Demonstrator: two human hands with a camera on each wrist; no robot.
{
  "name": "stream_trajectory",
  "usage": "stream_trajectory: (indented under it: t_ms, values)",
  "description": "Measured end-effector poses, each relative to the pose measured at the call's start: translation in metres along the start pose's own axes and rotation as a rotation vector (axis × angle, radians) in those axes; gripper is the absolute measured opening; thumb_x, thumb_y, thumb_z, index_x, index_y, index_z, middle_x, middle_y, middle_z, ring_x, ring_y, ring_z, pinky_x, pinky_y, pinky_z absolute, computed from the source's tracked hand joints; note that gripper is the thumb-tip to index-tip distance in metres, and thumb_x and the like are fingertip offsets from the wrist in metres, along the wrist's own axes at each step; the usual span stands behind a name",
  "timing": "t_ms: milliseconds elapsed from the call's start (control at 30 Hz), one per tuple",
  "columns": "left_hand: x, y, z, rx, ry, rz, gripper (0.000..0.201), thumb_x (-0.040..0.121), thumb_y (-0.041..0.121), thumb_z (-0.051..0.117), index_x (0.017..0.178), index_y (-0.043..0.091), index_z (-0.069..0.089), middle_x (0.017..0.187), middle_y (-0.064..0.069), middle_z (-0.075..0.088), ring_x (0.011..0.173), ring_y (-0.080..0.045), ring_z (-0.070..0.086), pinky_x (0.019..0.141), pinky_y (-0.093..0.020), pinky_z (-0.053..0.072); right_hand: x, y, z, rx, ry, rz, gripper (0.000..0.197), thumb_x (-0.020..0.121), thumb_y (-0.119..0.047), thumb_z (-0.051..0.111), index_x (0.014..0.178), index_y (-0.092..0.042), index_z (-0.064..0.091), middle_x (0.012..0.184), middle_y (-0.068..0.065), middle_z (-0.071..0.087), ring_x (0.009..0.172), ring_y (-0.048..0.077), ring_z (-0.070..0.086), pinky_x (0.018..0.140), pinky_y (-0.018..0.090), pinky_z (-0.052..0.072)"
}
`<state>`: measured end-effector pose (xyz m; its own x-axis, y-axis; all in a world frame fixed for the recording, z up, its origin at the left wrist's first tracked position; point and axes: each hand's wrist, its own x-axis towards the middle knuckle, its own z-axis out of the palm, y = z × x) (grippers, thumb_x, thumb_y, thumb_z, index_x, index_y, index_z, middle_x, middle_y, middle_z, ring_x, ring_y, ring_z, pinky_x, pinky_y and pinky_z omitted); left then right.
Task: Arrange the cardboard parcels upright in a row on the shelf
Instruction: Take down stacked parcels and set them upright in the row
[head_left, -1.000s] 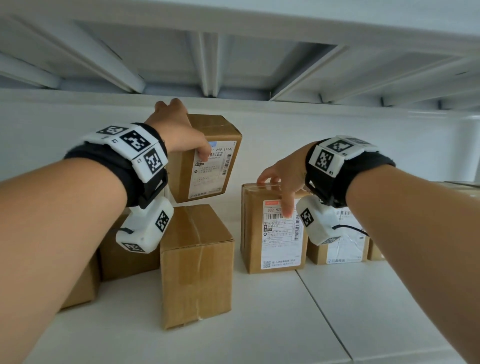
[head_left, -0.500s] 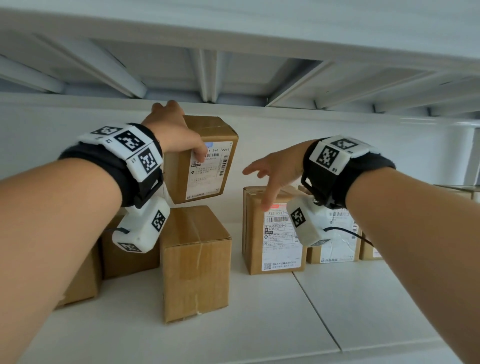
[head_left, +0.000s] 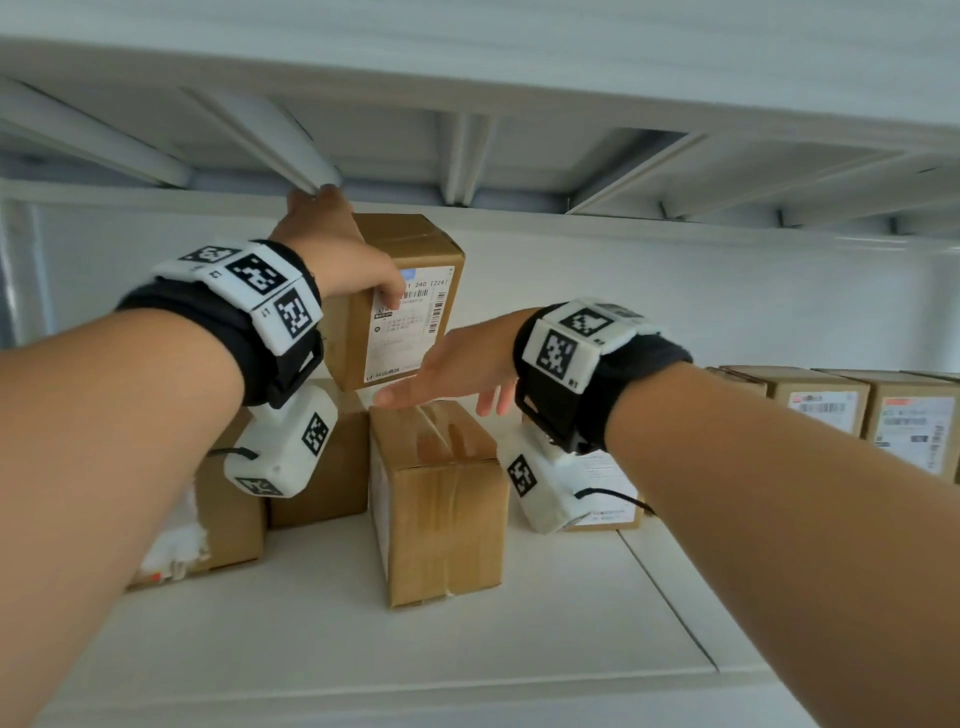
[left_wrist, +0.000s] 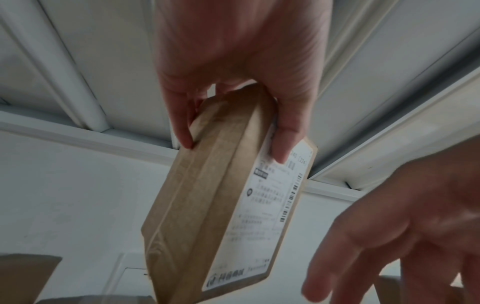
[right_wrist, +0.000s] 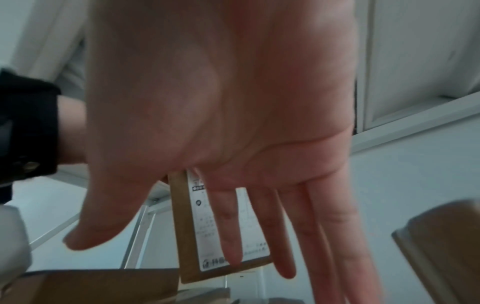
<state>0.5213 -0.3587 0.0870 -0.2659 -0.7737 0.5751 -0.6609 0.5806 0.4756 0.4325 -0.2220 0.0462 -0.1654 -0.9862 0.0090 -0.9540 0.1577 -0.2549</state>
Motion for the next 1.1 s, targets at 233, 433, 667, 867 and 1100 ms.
stream_trajectory:
  t_ms: [233,433,667,867,1100]
  values:
    - [-0.004,-0.017,-0.003,-0.019,0.002,-0.008,0.113,0.051,0.028,0.088,0.146,0.016,0.029,0.147,-0.014,0.028,0.124,-0.035,0.048,0.084,-0.037,0.045,0.008,-0.017,0.023,-0.057,-0.114,0.091,0.085,0.093,-0.05,0.051,0.155,-0.015,0.006,0.161,0.008,0.016,0.144,0.028,0.026,0.106,0.032,0.035]
    - [-0.005,-0.024,-0.004,-0.036,-0.003,-0.008,0.107,0.052,0.027,0.089,0.143,0.016,0.033,0.142,-0.013,0.033,0.12,-0.034,0.051,0.082,-0.036,0.045,0.019,-0.011,0.024,-0.192,-0.125,0.244,0.074,0.091,-0.047,0.056,0.149,-0.011,0.029,0.146,0.013,0.043,0.122,0.026,0.05,0.081,0.025,0.041]
    - [-0.003,-0.018,-0.013,-0.035,0.058,0.0,0.102,0.049,0.032,0.09,0.135,0.015,0.038,0.133,-0.013,0.038,0.118,-0.035,0.052,0.083,-0.04,0.049,0.016,0.009,-0.014,0.018,0.087,0.244,0.043,0.08,-0.045,0.063,0.112,-0.018,0.052,0.101,0.003,0.059,0.077,0.012,0.054,0.061,0.023,0.04]
    - [-0.006,-0.004,-0.017,-0.058,0.119,-0.003,0.102,0.05,0.031,0.089,0.135,0.014,0.037,0.133,-0.015,0.036,0.12,-0.036,0.049,0.092,-0.048,0.05,0.004,0.027,-0.04,0.167,0.35,0.273,0.048,0.073,-0.045,0.063,0.111,-0.016,0.064,0.101,0.003,0.068,0.079,0.017,0.064,0.07,0.027,0.051]
    - [-0.006,0.008,-0.01,-0.055,0.1,-0.021,0.105,0.05,0.031,0.089,0.138,0.013,0.033,0.136,-0.016,0.035,0.122,-0.037,0.047,0.094,-0.05,0.049,-0.007,0.055,-0.053,0.488,0.719,0.302,0.096,0.049,-0.052,0.064,0.132,-0.008,0.044,0.11,0.008,0.065,0.094,0.025,0.066,0.078,0.037,0.058]
